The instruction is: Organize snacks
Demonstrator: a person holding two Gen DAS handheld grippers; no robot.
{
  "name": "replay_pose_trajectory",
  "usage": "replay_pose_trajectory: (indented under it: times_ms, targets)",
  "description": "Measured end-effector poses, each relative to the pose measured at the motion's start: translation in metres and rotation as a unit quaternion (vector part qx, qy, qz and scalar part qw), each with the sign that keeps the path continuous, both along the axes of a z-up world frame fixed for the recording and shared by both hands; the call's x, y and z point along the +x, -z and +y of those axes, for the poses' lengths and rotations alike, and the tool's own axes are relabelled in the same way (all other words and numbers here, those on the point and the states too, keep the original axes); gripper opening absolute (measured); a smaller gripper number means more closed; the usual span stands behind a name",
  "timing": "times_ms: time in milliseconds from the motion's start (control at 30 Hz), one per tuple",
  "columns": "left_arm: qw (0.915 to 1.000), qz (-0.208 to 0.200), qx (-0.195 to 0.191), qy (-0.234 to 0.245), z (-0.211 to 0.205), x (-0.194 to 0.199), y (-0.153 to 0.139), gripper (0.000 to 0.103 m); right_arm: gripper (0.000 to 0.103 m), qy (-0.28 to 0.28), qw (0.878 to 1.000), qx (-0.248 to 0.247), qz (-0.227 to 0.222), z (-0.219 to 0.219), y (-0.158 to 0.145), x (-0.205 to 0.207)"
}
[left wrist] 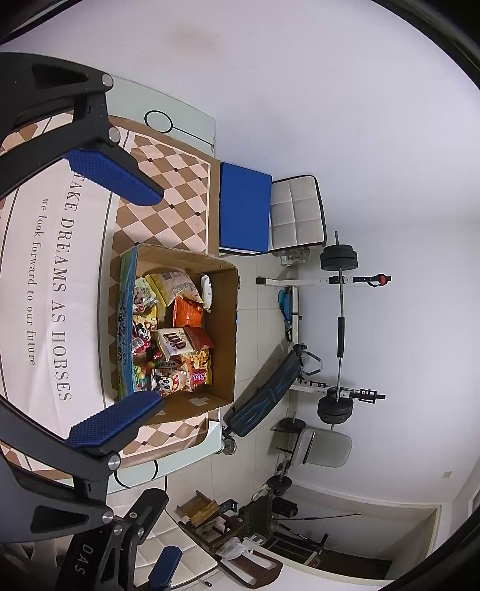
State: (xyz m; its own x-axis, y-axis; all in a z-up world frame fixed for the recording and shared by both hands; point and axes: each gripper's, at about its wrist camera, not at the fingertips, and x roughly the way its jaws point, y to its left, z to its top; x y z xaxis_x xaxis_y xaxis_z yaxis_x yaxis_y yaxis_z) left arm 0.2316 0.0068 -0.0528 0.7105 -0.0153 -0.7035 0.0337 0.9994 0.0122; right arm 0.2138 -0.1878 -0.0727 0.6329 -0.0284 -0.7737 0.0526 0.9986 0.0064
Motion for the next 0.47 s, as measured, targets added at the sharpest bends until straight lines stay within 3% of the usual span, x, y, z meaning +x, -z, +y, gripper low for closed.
replay_pose_trajectory:
  times_ms: [467]
  targets:
    - [1.0, -0.002, -0.002, 0.003, -0.0045, -0.0005, -0.0015, 0.103, 0.102, 0.0, 1.0, 0.0, -0.001, 0.0001, 0.0007, 0.0017]
